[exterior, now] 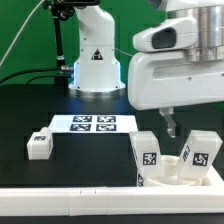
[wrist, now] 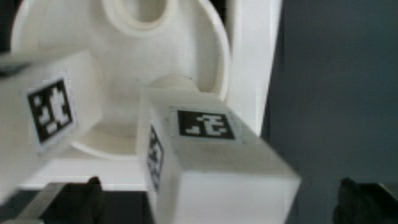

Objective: Assemble stool

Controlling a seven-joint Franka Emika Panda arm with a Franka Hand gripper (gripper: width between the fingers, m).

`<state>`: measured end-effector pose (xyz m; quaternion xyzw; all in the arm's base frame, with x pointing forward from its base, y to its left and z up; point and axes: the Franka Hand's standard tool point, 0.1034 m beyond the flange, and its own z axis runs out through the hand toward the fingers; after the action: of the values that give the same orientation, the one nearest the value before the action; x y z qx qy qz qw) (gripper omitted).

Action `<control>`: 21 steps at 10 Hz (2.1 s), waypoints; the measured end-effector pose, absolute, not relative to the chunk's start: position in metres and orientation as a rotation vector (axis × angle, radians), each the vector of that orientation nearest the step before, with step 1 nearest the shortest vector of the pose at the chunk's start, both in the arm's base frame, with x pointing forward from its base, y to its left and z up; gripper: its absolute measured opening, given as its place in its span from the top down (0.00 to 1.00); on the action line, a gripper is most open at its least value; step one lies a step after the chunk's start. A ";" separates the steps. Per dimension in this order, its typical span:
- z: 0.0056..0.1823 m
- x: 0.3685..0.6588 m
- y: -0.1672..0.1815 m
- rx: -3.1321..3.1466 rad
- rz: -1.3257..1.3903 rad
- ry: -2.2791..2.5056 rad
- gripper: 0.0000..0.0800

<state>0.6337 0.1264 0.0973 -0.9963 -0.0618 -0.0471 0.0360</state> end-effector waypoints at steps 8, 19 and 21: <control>0.086 0.638 0.131 -2.839 -0.128 -1.475 0.19; 0.082 0.640 0.119 -3.007 -0.145 -1.117 0.58; 0.082 0.643 0.118 -3.124 -0.175 -0.629 0.58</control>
Offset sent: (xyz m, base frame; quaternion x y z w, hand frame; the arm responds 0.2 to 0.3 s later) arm 0.0000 0.0000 0.0000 0.0000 0.0000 -0.1296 0.9916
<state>0.6428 0.1181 0.0820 -0.9785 -0.1971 -0.0547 -0.0248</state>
